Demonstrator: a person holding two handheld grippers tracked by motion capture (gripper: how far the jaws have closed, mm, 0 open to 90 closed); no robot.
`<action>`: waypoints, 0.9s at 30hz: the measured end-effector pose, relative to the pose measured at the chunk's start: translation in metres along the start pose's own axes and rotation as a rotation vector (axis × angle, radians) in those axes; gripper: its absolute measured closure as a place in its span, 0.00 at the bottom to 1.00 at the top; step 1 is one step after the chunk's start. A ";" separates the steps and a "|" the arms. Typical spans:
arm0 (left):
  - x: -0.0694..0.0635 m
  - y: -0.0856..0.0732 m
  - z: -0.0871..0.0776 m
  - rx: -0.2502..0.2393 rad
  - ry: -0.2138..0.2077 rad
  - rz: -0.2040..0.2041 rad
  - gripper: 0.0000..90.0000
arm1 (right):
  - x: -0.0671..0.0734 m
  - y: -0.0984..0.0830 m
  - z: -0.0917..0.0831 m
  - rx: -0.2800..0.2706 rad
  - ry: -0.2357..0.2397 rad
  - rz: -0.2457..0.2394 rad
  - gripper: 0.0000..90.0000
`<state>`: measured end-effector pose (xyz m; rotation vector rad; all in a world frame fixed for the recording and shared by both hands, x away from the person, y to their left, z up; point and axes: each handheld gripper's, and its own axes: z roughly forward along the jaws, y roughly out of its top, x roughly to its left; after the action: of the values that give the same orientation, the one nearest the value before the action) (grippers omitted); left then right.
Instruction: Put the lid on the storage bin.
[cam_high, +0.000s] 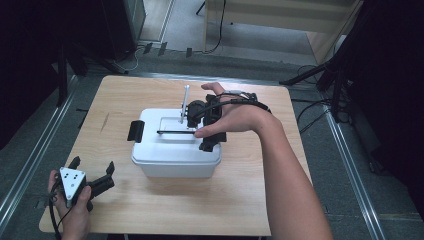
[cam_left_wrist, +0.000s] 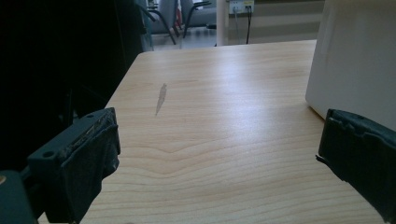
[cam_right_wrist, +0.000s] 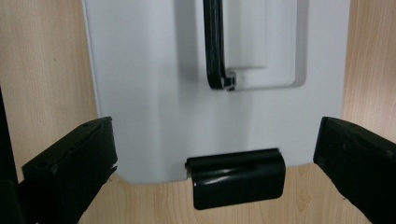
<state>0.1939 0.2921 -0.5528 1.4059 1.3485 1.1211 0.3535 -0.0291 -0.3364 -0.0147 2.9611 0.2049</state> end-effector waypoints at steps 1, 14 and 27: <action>0.000 0.000 0.000 0.001 -0.001 -0.001 0.00 | 0.000 -0.003 0.000 -0.001 0.001 0.000 0.00; 0.000 0.000 0.000 0.000 -0.002 0.000 0.00 | -0.002 -0.038 -0.002 0.000 0.010 0.040 0.00; 0.000 0.000 0.000 0.000 0.000 0.001 0.00 | -0.002 -0.074 -0.002 -0.027 -0.009 0.083 0.00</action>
<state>0.1937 0.2919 -0.5528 1.4064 1.3485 1.1218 0.3572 -0.1032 -0.3439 0.1058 2.9525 0.2558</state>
